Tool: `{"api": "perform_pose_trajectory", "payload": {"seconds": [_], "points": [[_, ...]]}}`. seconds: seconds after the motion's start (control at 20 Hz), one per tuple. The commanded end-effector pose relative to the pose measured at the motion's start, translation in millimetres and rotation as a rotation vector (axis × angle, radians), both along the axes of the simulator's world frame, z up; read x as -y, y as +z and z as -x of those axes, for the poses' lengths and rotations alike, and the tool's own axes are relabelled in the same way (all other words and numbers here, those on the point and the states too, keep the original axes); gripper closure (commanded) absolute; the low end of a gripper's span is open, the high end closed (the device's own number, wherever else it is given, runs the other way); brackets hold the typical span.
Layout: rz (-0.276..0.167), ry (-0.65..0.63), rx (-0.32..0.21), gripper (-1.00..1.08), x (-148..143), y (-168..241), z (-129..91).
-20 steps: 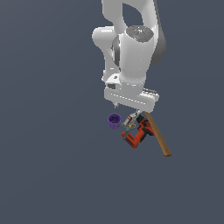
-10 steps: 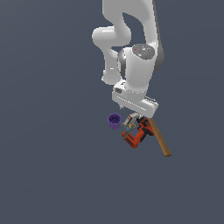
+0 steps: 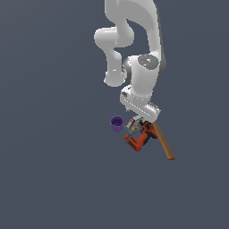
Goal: Pick up a designated object from a clutter of objects.
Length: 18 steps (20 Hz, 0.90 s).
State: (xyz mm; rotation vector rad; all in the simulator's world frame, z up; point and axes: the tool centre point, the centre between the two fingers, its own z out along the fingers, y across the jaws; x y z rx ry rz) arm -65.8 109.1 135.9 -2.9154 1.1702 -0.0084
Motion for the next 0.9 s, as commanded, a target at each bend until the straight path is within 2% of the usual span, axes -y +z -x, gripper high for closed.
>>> {"api": "perform_pose_trajectory", "payload": {"seconds": [0.0,0.6,0.85], "points": [[-0.001,-0.026,-0.002,-0.92,-3,-6,4],[-0.002,-0.055,-0.005,-0.92,-6,-15,10],[-0.002,-0.056,-0.005,-0.92,-6,-31,11]]}}
